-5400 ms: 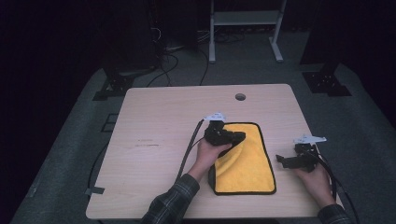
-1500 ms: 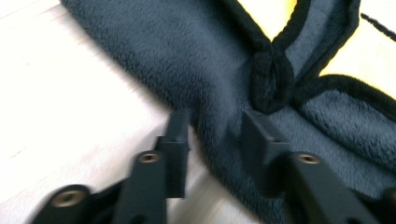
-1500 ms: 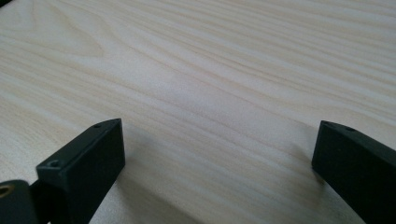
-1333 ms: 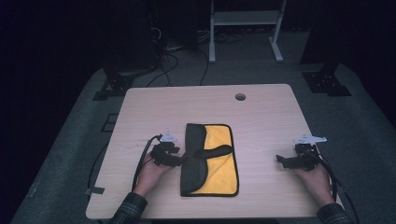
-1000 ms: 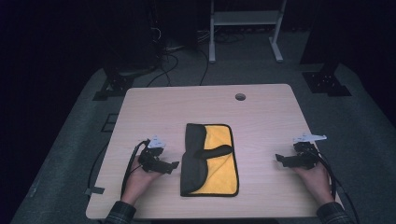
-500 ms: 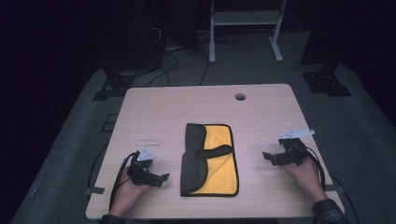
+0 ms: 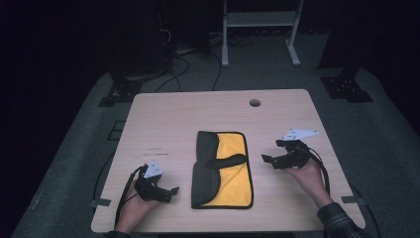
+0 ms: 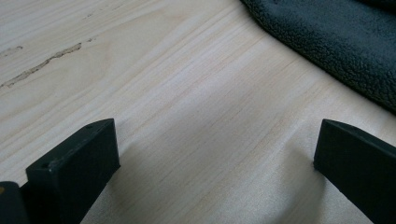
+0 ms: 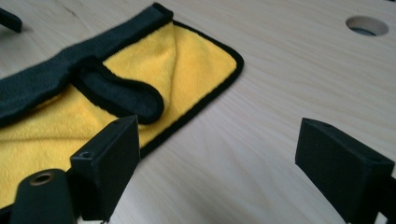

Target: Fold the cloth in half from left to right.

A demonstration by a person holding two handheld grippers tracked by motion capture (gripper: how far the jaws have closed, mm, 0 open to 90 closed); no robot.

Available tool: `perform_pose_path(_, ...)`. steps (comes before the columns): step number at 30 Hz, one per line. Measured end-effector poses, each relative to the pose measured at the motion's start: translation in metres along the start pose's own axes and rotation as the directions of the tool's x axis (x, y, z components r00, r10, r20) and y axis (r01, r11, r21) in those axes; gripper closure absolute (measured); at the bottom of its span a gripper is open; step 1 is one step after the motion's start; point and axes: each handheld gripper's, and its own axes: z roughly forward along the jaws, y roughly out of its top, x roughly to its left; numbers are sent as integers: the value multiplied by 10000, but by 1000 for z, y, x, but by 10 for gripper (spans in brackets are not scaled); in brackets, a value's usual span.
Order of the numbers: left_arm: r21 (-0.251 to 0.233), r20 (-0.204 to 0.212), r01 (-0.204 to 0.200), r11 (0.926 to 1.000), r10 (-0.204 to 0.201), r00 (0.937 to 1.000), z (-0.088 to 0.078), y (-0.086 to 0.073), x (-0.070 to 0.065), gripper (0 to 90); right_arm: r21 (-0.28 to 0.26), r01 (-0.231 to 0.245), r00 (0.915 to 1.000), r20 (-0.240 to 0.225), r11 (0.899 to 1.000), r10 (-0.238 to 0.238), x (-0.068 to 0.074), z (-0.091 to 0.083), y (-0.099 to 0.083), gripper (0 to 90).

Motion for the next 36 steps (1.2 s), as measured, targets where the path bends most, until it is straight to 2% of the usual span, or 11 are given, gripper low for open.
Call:
perform_pose_path(4, -18, -4, 2, 10000, -2, 10000, 0, 0, 0, 0, 143, -146, 9988, -472, 9998, 153, 6, 8, 7, 127)
perform_pose_path(9, -33, -5, 7, 10000, -7, 10000, 0, 0, 0, 0, -309, -278, 9944, -1025, 9991, 245, 17, 12, 21, 67)
perform_pose_path(12, -38, -5, 13, 10000, -13, 10000, 0, 0, 0, 0, 304, 19, 9912, -1327, 9995, 21, 24, 21, 28, 68)
perform_pose_path(13, -33, -4, 8, 10000, -8, 10000, 0, 0, 0, 0, 706, -235, 9875, -1540, 9972, 342, 28, 30, 31, 68)
perform_pose_path(22, -30, -4, 8, 10000, -8, 10000, 0, 0, 0, 0, 277, -19, 9894, -1450, 9996, 59, 45, 47, 47, 75)
perform_pose_path(24, -29, -6, 6, 10000, -6, 10000, 0, 0, 0, 0, 309, 330, 9917, -1254, 9990, -289, 49, 51, 51, 75)
perform_pose_path(25, -29, -5, 7, 10000, -7, 10000, 0, 0, 0, 0, 389, 824, 9926, -926, 9958, -786, 55, 57, 53, 75)
perform_pose_path(26, -29, -5, 7, 10000, -7, 10000, 0, 0, 0, 0, 389, 824, 9926, -926, 9958, -786, 55, 57, 53, 75)
perform_pose_path(27, -29, -6, 6, 10000, -6, 10000, 0, 0, 0, 0, 603, 1490, 9883, -433, 9870, -1466, 62, 64, 55, 115)
perform_pose_path(30, -30, -15, -16, 10000, 16, 10000, 0, 0, 0, 0, 515, 1394, 9896, -428, 9889, -1373, 67, 71, 58, 144)
perform_pose_path(36, -33, -27, 16, 10000, -16, 10000, 0, 0, 0, 0, 1007, 1513, 9811, -1363, 9833, -1370, 76, 88, 68, 126)
